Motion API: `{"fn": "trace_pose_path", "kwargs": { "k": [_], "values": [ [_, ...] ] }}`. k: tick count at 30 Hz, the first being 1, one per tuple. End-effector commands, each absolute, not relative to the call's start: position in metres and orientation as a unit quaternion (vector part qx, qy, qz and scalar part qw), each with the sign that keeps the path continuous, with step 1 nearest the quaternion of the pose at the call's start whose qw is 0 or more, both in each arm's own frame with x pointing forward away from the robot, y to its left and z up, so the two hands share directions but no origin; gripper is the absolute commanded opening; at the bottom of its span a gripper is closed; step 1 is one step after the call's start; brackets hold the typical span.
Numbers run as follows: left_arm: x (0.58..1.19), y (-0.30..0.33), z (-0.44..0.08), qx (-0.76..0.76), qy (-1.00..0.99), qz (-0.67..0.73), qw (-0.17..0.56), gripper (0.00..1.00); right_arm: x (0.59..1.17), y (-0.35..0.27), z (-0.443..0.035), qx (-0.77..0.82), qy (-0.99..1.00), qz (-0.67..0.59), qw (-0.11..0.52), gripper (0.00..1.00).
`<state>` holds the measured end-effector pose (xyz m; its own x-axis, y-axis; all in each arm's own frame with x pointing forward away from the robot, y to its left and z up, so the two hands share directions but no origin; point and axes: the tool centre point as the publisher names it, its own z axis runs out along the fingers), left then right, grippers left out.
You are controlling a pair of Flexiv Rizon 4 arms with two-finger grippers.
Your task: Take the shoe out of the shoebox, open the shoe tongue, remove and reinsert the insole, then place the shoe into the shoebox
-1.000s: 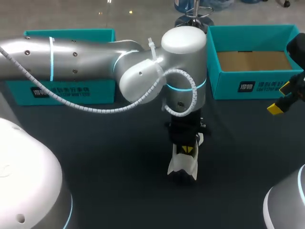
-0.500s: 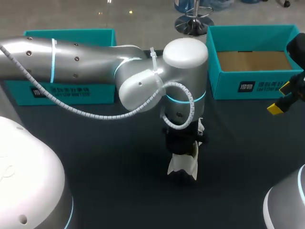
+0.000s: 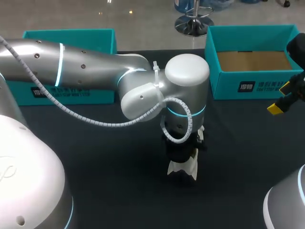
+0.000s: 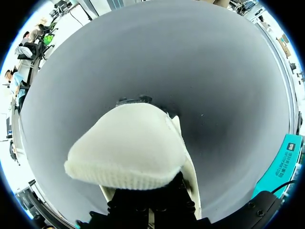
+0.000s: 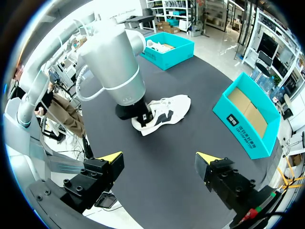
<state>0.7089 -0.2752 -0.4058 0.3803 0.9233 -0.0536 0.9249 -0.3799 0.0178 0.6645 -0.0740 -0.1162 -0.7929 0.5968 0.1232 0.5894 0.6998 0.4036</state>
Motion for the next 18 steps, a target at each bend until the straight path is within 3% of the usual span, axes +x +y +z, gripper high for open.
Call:
{"fn": "trace_pose_path", "kwargs": {
  "k": [1, 18],
  "values": [
    [0.714, -0.272, -0.399, 0.835, 0.549, -0.012, 0.027, 0.0, 0.668, -0.073, -0.116, 0.321, 0.923, 0.214, 0.006, 1.0],
    [0.731, -0.282, -0.365, 0.836, 0.545, -0.006, 0.06, 0.0, 0.668, -0.073, -0.116, 0.321, 0.923, 0.214, 0.006, 1.0]
  ]
}}
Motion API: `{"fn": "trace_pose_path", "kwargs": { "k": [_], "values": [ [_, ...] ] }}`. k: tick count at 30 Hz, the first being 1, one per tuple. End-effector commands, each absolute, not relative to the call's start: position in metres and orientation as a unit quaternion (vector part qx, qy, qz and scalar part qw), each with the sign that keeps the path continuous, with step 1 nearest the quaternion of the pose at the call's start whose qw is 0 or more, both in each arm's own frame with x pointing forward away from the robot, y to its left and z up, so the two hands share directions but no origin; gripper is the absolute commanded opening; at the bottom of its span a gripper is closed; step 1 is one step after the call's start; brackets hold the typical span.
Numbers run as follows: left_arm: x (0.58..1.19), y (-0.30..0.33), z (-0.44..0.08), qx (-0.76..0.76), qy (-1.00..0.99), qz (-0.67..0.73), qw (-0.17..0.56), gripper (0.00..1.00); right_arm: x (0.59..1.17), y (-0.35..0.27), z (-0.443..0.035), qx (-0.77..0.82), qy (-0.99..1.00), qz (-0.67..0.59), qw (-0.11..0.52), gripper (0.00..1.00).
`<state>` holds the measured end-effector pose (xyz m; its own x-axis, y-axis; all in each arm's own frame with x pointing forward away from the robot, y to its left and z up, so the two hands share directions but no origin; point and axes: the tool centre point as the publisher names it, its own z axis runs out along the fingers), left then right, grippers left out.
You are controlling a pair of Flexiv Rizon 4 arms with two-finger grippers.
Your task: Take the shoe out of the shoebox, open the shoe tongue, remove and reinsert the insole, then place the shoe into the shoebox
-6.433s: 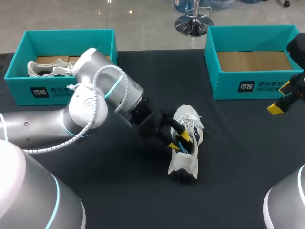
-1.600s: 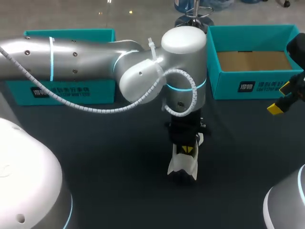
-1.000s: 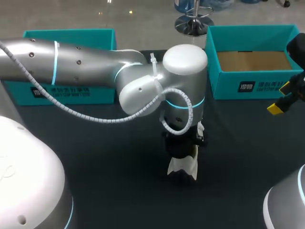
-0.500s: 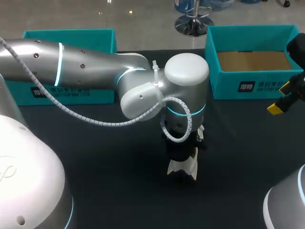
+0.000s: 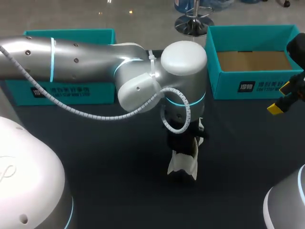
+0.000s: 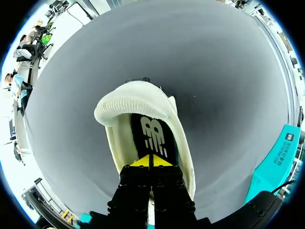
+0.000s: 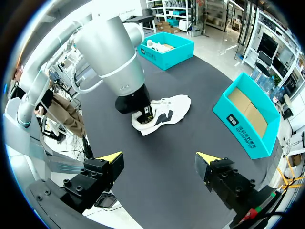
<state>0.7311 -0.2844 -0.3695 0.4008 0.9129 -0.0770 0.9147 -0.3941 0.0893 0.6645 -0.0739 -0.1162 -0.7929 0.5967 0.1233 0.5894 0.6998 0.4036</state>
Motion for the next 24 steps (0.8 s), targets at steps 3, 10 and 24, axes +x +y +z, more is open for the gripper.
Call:
{"fn": "trace_pose_path", "kwargs": {
  "k": [3, 10, 24],
  "values": [
    [0.734, -0.282, -0.36, 0.837, 0.544, -0.003, 0.059, 0.0, 0.668, -0.073, -0.116, 0.321, 0.923, 0.214, 0.006, 1.0],
    [0.745, -0.279, -0.354, 0.837, 0.541, 0.028, 0.074, 0.09, 0.668, -0.073, -0.116, 0.321, 0.923, 0.214, 0.006, 1.0],
    [0.733, -0.277, -0.365, 0.834, 0.547, 0.029, 0.068, 1.0, 0.668, -0.073, -0.116, 0.321, 0.923, 0.214, 0.006, 1.0]
  ]
}}
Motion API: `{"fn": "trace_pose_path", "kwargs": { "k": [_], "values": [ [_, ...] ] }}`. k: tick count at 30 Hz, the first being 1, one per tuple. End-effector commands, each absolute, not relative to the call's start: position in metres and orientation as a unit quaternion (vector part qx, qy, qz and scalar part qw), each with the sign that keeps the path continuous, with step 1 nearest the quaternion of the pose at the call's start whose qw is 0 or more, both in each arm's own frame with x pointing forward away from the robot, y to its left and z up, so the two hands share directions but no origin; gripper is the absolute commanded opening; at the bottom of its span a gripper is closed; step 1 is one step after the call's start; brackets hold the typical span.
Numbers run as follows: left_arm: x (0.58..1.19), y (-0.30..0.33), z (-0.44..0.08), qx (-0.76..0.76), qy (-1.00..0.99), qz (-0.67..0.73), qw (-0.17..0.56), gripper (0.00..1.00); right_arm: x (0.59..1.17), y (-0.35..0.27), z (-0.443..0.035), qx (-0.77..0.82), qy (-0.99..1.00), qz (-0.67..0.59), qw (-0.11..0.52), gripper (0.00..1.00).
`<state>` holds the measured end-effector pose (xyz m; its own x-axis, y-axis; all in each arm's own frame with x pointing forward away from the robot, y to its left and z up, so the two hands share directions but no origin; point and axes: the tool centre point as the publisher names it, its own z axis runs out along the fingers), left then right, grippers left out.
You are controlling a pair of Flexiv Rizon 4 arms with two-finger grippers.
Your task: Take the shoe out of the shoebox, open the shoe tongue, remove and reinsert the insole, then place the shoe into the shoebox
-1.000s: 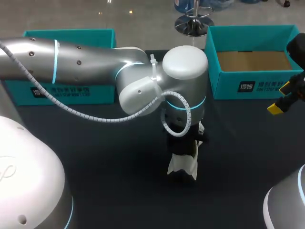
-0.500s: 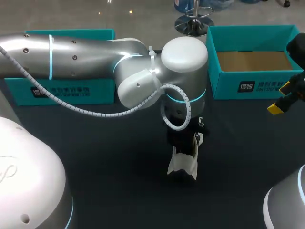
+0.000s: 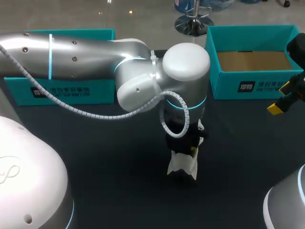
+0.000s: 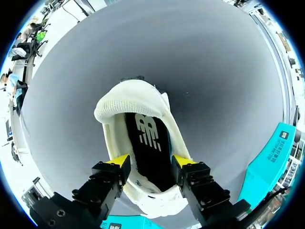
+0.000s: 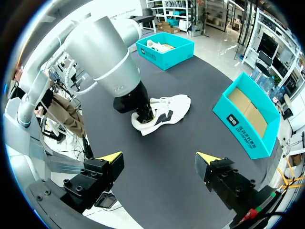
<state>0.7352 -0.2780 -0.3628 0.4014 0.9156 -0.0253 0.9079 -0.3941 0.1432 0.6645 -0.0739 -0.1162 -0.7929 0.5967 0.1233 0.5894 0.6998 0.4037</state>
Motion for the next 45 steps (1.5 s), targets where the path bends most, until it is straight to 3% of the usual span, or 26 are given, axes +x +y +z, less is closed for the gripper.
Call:
{"fn": "trace_pose_path", "kwargs": {
  "k": [1, 29, 45],
  "values": [
    [0.733, -0.276, -0.366, 0.834, 0.547, 0.027, 0.068, 1.0, 0.668, -0.073, -0.116, 0.321, 0.923, 0.214, 0.006, 1.0],
    [0.745, -0.278, -0.337, 0.833, 0.546, 0.038, 0.087, 1.0, 0.668, -0.073, -0.116, 0.321, 0.923, 0.214, 0.006, 1.0],
    [0.805, -0.293, -0.294, 0.799, 0.591, 0.022, 0.106, 1.0, 0.668, -0.073, -0.116, 0.321, 0.923, 0.214, 0.006, 1.0]
  ]
}}
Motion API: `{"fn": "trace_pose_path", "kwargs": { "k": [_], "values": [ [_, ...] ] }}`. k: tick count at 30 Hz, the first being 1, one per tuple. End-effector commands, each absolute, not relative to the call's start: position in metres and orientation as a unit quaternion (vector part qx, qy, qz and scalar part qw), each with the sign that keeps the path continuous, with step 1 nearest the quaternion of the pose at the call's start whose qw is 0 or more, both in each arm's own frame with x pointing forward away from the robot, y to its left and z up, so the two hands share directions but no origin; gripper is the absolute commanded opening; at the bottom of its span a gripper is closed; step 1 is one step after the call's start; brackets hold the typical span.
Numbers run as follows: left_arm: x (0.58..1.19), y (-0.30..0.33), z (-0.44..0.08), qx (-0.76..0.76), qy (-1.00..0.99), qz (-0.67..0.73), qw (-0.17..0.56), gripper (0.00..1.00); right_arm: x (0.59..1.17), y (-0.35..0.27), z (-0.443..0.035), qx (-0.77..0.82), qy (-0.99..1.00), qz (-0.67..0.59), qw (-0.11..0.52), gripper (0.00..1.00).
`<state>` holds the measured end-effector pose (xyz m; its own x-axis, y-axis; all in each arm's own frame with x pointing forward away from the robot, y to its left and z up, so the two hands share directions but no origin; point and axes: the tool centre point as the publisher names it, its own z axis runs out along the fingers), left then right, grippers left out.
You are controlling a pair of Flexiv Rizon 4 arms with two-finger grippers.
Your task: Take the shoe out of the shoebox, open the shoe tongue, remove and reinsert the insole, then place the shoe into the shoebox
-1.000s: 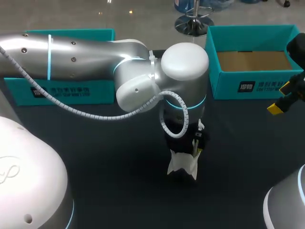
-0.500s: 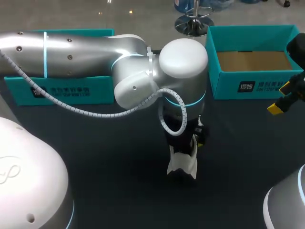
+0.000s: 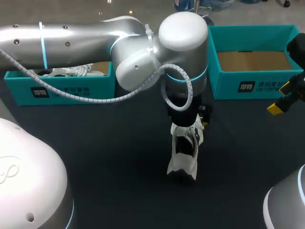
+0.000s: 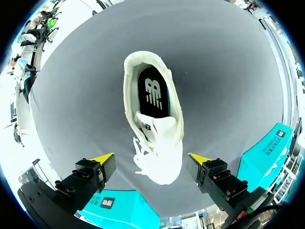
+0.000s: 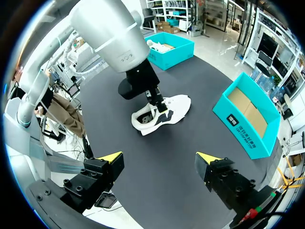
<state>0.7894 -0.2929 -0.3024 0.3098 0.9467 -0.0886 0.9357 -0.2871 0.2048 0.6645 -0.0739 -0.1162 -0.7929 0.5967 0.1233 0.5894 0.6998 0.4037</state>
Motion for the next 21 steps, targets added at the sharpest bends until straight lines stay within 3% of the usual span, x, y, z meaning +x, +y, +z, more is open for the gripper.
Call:
{"fn": "trace_pose_path", "kwargs": {
  "k": [1, 2, 3, 21],
  "values": [
    [0.809, -0.293, -0.292, 0.797, 0.594, 0.016, 0.105, 0.93, 0.668, -0.073, -0.116, 0.321, 0.923, 0.214, 0.006, 1.0],
    [0.813, -0.293, -0.291, 0.797, 0.595, 0.018, 0.107, 0.07, 0.668, -0.073, -0.116, 0.321, 0.923, 0.214, 0.006, 1.0],
    [0.815, -0.293, -0.29, 0.797, 0.595, 0.014, 0.107, 0.0, 0.668, -0.073, -0.116, 0.321, 0.923, 0.214, 0.006, 1.0],
    [0.773, -0.275, -0.329, 0.81, 0.581, 0.011, 0.077, 0.0, 0.668, -0.073, -0.116, 0.321, 0.923, 0.214, 0.006, 1.0]
  ]
}}
